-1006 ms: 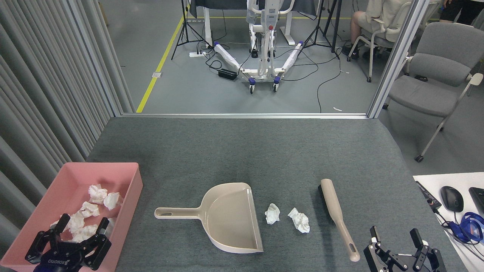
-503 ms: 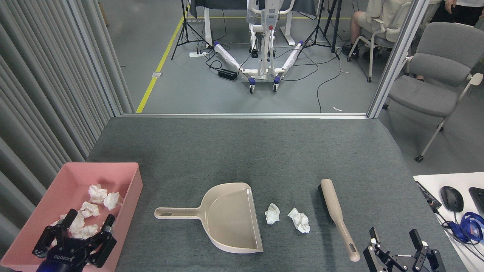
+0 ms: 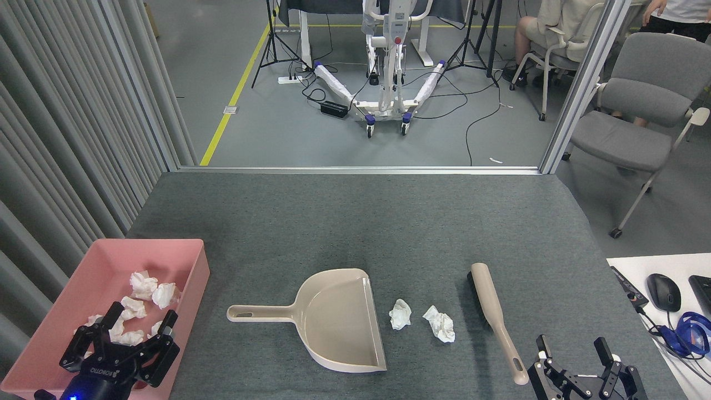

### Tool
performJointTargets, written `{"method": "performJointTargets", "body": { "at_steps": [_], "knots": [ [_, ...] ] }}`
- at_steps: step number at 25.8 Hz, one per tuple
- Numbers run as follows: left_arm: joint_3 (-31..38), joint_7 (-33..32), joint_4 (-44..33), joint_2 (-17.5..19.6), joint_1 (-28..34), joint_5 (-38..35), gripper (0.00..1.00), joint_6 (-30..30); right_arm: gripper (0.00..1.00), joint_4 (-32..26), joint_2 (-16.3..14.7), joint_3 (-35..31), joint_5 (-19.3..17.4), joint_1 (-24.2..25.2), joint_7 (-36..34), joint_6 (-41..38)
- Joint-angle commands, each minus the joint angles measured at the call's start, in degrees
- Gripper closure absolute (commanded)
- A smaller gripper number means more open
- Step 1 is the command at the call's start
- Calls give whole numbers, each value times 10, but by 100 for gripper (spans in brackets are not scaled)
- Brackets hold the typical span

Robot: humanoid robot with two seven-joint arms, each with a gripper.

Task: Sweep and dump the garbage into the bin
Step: 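Move the right hand toward the beige brush handle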

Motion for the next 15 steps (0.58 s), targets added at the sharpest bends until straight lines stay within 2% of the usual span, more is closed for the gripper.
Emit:
{"method": "performJointTargets", "body": {
  "at_steps": [1,15],
  "knots": [
    [-1,-4,0,0,-2,1,1,4,2,3,0,2,0,-3,3,0],
    [-4,-4,0,1,-2,1,1,4,2,28,3,26,2,-15,2,1]
  ]
}}
